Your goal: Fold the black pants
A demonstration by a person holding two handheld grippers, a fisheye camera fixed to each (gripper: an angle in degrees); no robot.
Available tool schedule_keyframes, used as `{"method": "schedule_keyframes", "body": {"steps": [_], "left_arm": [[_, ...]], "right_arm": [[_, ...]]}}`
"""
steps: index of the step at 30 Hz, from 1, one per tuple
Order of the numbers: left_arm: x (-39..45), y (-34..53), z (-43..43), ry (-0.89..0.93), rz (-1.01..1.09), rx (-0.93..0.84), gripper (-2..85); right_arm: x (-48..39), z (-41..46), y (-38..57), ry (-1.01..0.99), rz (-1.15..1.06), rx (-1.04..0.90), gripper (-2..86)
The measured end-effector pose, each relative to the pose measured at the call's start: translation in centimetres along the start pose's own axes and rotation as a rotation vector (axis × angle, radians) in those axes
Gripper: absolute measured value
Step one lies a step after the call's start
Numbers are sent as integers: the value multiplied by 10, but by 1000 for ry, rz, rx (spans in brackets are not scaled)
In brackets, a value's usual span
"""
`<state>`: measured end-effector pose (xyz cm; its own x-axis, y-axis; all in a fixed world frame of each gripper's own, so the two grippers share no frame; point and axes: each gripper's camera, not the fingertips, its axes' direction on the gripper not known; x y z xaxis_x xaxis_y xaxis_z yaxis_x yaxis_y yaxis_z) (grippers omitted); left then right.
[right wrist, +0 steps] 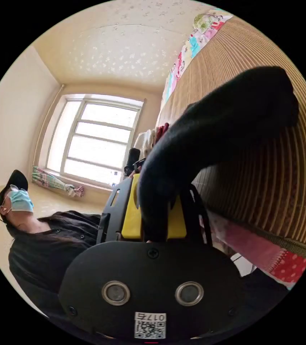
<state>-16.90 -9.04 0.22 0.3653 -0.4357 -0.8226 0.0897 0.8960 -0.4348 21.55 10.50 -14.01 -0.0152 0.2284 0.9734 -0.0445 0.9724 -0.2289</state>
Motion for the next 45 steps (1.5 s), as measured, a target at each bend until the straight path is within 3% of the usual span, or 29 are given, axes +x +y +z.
{"method": "schedule_keyframes", "body": {"steps": [4,11,13,15,18,20,22,27,30,33,35,38,40,43,45], "left_arm": [[48,21,-79,62,80,209,65],[147,61,-282,-177,362,682,65],[157,69,-331,-268,393,780,67],[143,68,-385,-387,292,844,76],[80,56,-426,-564,20,900,95],[18,50,-434,-598,-176,854,105],[-37,59,-426,-571,-288,793,112],[-78,170,-367,-449,-214,1021,109],[-66,213,-318,-460,-216,1092,101],[-45,218,-263,-411,-116,1053,98],[-22,203,-231,-444,-6,967,86],[28,169,-184,-703,239,787,65],[45,148,-168,-798,255,728,57],[62,125,-158,-573,382,710,32],[71,108,-146,-363,450,676,6]], "right_arm": [[-83,18,-39,-94,-240,-39,99],[-193,139,-136,-261,-698,-123,86],[-196,189,-161,-320,-748,-145,88],[-177,251,-191,-370,-610,-201,97],[-120,352,-212,-163,-369,-252,100],[-64,406,-200,190,-260,-333,101],[-34,417,-178,332,-254,-384,97],[1,354,-107,334,-372,-445,81],[25,278,-61,485,-344,-395,70],[51,184,-20,627,-212,-250,50],[65,103,12,775,-79,-48,30],[63,9,46,894,38,222,13],[40,-34,68,973,-16,406,10],[-3,-84,102,1169,-206,730,12],[-14,-109,110,1335,-187,908,17]]}}
